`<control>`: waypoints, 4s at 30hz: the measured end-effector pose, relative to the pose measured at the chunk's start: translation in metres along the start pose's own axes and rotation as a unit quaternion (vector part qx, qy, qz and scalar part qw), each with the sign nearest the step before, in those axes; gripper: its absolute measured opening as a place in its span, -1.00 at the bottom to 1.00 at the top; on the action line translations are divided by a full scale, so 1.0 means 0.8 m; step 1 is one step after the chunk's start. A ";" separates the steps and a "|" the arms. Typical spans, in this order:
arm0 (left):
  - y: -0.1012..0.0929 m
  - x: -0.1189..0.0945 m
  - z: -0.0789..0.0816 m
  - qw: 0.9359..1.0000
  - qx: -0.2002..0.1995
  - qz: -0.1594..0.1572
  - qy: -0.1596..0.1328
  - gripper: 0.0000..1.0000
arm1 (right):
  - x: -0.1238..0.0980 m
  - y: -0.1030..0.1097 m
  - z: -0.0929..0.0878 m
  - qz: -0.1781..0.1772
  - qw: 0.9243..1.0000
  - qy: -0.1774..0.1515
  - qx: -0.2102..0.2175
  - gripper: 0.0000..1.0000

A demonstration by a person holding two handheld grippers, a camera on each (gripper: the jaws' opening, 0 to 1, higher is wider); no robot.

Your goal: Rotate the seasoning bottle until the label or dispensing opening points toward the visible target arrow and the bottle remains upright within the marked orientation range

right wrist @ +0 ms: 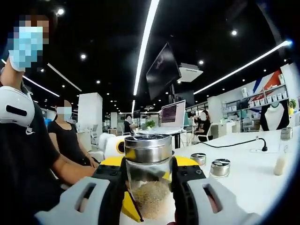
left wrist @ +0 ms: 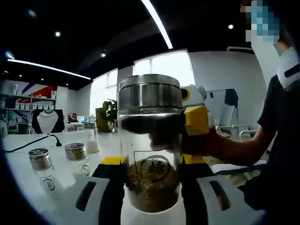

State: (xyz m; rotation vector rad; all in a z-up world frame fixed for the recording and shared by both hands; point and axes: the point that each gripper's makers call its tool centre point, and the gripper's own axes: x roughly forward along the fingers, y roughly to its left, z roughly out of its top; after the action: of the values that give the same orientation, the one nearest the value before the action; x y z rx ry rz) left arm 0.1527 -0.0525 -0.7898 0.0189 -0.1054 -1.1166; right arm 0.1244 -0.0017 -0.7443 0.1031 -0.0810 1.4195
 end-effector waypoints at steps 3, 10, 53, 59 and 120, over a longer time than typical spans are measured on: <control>0.009 0.000 -0.003 0.999 0.021 0.033 0.011 -0.05 | 0.001 -0.004 -0.002 -0.005 1.000 -0.001 -0.009 -0.25; 0.028 -0.002 -0.001 0.995 0.008 0.096 0.015 -0.06 | 0.000 -0.021 0.003 -0.045 0.999 -0.015 0.006 -0.27; 0.015 0.000 -0.019 0.998 0.005 0.023 0.050 -0.06 | -0.012 -0.035 -0.008 -0.037 0.997 0.000 0.073 -0.28; 0.031 0.001 -0.020 0.993 0.012 0.106 0.060 -0.09 | -0.001 -0.033 -0.006 -0.061 0.998 0.006 0.015 -0.26; 0.055 -0.027 -0.019 0.986 0.033 0.149 0.068 0.00 | -0.007 -0.086 -0.003 -0.170 0.984 0.040 -0.026 -0.24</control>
State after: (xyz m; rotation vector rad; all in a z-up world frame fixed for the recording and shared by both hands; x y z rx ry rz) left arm 0.1838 -0.0142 -0.8035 0.1338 -0.0222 -0.8096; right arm 0.1920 -0.0170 -0.7489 0.0150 -0.0324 1.0773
